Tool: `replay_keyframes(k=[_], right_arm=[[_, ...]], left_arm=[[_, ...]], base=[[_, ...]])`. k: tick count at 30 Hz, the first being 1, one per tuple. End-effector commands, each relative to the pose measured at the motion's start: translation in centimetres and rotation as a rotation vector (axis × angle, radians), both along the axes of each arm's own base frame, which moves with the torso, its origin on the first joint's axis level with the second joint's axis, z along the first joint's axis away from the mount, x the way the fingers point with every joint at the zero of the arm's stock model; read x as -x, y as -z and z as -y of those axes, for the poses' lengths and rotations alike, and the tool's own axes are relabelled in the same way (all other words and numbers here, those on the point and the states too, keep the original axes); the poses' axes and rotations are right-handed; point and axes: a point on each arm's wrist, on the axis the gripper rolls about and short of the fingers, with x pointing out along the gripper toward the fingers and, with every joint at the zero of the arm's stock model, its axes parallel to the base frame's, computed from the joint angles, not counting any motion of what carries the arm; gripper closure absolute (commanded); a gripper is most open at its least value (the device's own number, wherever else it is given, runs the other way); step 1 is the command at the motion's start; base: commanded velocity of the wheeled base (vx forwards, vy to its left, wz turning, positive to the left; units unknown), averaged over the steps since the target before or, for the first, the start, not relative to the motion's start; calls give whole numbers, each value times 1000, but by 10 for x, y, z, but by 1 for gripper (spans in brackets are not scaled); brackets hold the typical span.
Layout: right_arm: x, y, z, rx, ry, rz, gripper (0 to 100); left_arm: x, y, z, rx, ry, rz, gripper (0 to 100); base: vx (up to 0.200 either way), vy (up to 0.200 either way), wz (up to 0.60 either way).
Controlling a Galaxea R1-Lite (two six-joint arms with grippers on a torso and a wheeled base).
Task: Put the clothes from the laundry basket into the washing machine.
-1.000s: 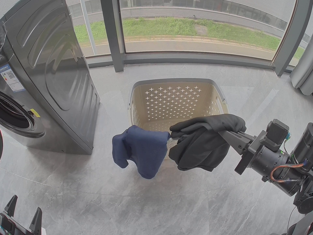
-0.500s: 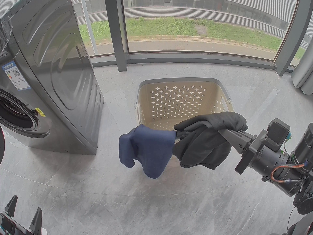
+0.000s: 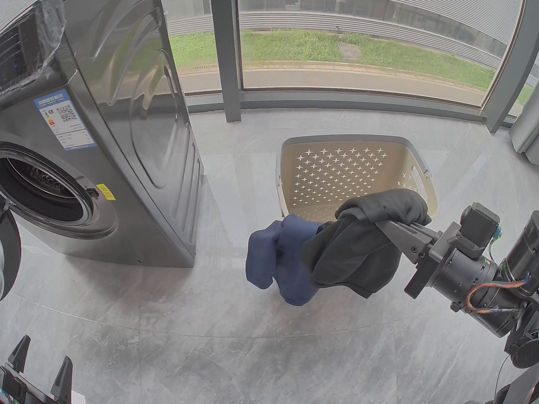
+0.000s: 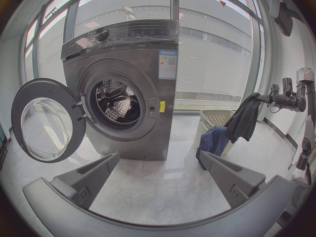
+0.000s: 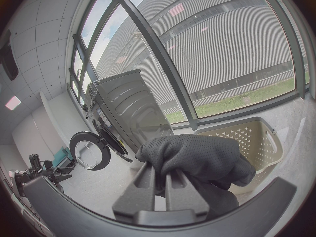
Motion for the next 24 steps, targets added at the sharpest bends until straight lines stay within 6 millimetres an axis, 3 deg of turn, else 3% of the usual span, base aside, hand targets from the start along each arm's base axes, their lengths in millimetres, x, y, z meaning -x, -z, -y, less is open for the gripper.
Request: replay_keyframes(k=[1,21,24], right_arm=[[0,0,0,-1,-1,1,100],[0,-1,0,-4,-2,4,100],[0,-1,0,-4,-2,4,100]], left_arm=[[0,4,0,0,1,-3,0],[0,4,0,1,1,-3,0],[0,4,0,1,1,-3,0]], base=[[0,200,0],[0,200,0],[0,0,0]])
